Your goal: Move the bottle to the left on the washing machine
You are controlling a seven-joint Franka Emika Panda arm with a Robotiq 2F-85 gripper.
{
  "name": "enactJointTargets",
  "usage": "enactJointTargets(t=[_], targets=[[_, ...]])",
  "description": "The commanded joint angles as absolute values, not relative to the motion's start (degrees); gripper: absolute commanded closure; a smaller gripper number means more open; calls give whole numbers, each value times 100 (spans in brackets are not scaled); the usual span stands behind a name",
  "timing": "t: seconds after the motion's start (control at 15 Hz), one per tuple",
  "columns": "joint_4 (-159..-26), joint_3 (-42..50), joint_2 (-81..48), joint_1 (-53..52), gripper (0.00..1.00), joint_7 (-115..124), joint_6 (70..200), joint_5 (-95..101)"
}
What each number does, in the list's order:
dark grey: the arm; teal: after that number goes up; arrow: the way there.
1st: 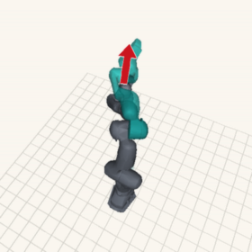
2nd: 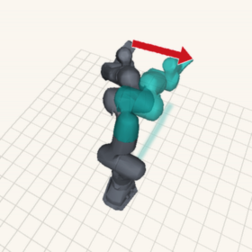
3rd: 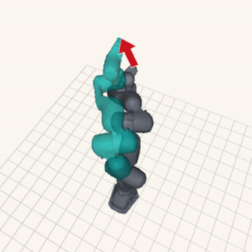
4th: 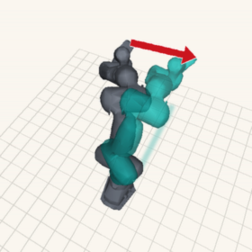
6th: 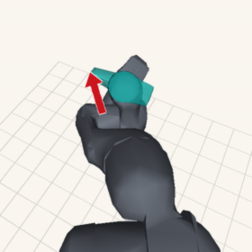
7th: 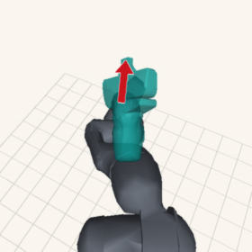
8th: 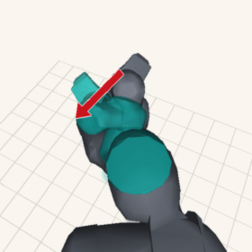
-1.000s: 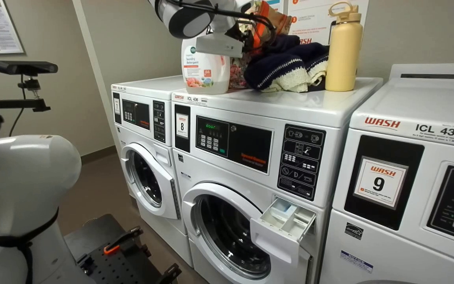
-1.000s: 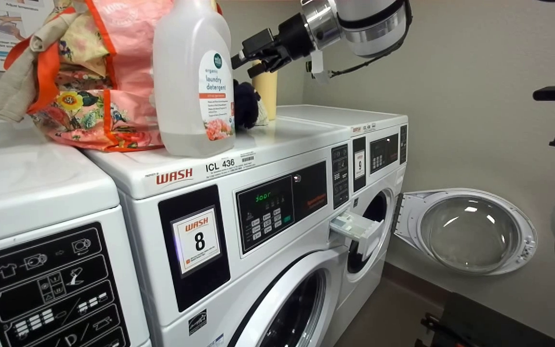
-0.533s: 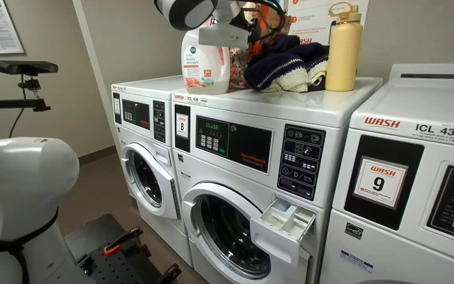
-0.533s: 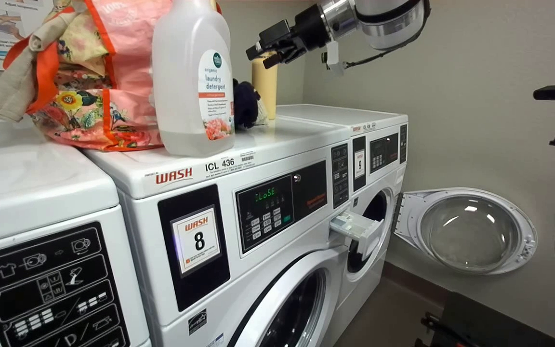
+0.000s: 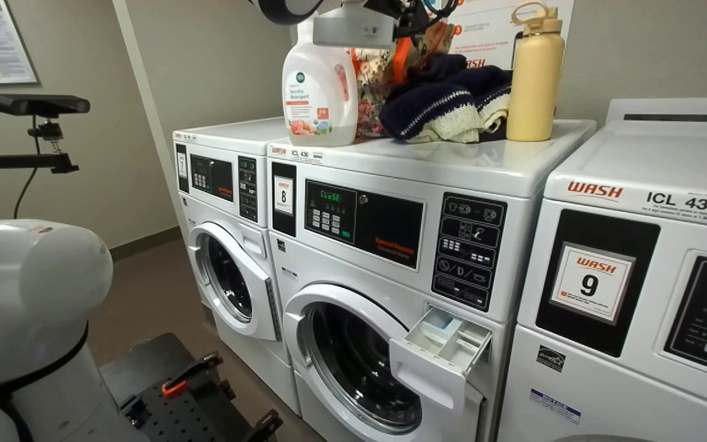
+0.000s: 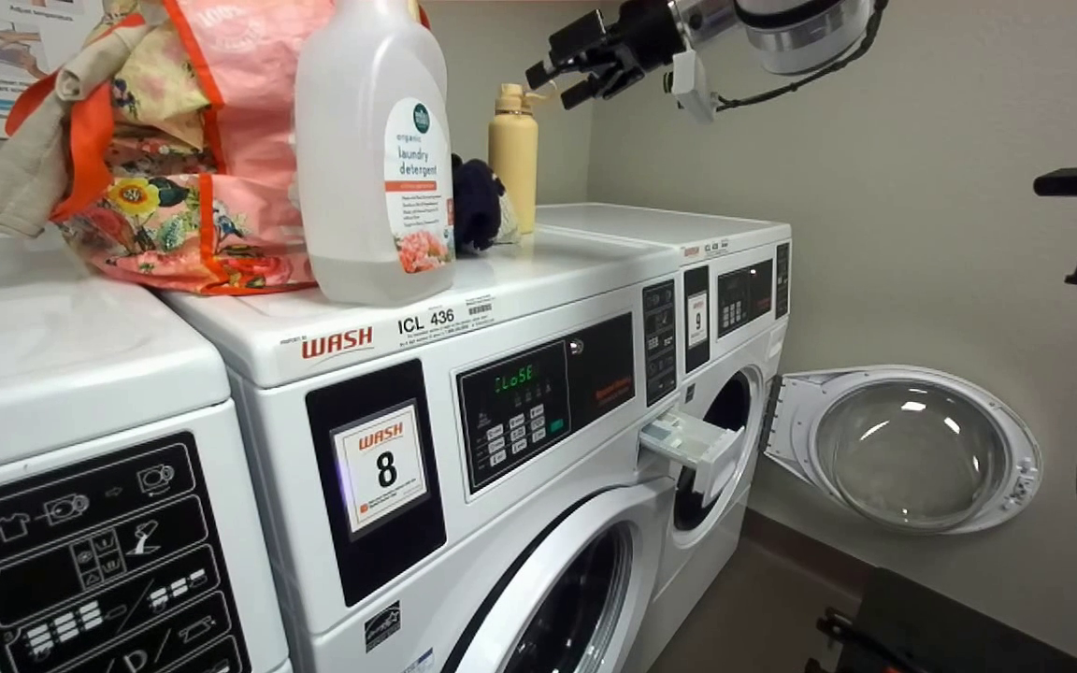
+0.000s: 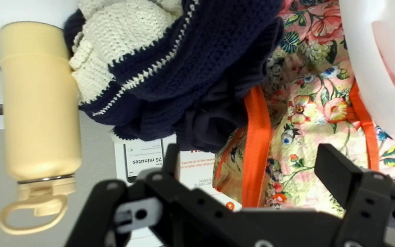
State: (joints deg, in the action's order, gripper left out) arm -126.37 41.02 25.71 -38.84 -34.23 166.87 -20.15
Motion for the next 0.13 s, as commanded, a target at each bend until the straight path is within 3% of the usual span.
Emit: enactJointTargets(t=[0.0,0.07], targets=[[-12816,3779,2716,-3438,0,-3120,16669,-1911],[-12826,3720,2708,-3348,0,-3074,16658,-1918]])
